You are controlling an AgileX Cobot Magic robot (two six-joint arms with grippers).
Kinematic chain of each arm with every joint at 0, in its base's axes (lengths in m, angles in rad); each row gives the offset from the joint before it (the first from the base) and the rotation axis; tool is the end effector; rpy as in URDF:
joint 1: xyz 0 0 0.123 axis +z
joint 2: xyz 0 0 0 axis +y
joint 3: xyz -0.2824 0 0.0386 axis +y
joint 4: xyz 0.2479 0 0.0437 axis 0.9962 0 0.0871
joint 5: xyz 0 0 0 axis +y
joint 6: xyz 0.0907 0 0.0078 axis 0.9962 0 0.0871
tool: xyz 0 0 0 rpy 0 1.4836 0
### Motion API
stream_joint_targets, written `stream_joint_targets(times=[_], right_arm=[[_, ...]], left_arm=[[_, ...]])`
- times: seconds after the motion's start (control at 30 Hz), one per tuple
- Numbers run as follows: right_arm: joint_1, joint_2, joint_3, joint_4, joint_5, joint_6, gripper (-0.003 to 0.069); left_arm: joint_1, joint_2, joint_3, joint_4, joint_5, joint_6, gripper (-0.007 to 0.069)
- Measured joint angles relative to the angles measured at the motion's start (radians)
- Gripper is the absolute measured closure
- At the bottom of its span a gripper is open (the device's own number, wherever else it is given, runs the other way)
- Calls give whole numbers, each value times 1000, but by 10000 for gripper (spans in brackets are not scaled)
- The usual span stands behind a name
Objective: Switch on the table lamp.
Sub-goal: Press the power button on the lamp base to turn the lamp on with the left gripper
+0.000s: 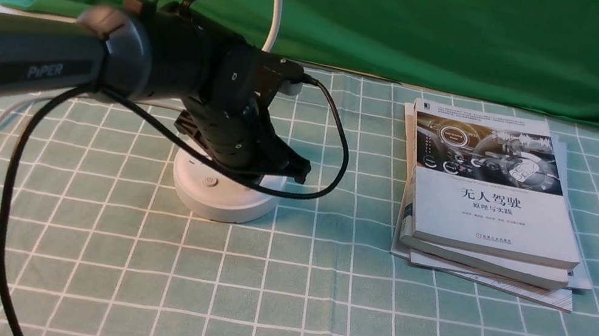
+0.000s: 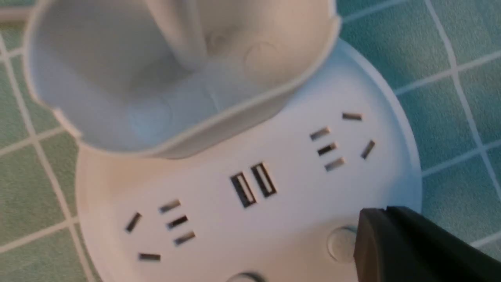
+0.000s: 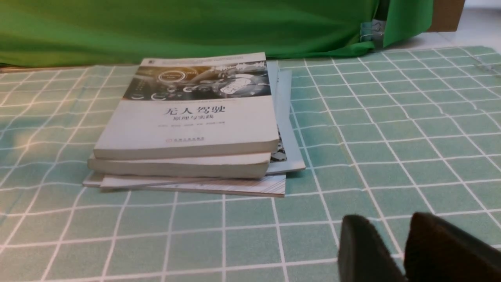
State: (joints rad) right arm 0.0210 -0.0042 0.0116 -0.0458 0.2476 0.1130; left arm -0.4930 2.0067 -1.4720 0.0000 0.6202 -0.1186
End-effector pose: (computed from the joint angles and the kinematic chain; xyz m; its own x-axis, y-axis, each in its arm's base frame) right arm 0.0554 0.0001 0.1870 -0.1670 0.0650 -0.9838 0.0015 0.9978 0.0657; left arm 0.3819 -0.2052 0.1942 -0.8223 0.3075 -0.4788 0.3786 0.9238 -0.0570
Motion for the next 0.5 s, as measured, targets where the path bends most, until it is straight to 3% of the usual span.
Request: stream_joint_targets(times=[0.5], right_arm=[[0,0,0,0,0,0,421]], left_arm=[[0,0,0,30,8,-38,603]])
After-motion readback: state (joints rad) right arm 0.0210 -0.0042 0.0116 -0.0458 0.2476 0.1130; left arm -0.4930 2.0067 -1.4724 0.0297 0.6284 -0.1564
